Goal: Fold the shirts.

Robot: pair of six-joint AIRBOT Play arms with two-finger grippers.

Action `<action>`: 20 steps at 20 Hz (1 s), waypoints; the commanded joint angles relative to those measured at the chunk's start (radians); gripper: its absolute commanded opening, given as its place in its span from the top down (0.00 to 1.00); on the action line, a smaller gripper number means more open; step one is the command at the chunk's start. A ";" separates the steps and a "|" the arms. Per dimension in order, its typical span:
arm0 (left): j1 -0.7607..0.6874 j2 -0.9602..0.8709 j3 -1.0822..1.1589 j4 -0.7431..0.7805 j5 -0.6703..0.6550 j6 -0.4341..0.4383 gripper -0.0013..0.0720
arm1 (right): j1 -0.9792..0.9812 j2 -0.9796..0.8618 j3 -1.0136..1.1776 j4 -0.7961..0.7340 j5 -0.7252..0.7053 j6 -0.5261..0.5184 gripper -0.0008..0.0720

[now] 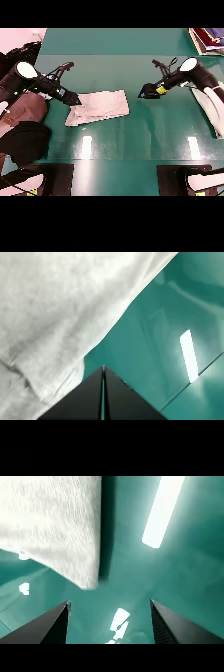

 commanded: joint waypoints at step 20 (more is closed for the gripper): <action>0.000 0.002 0.015 -0.152 0.035 -0.025 0.95 | 0.095 -0.185 0.148 0.256 -0.103 -0.128 0.97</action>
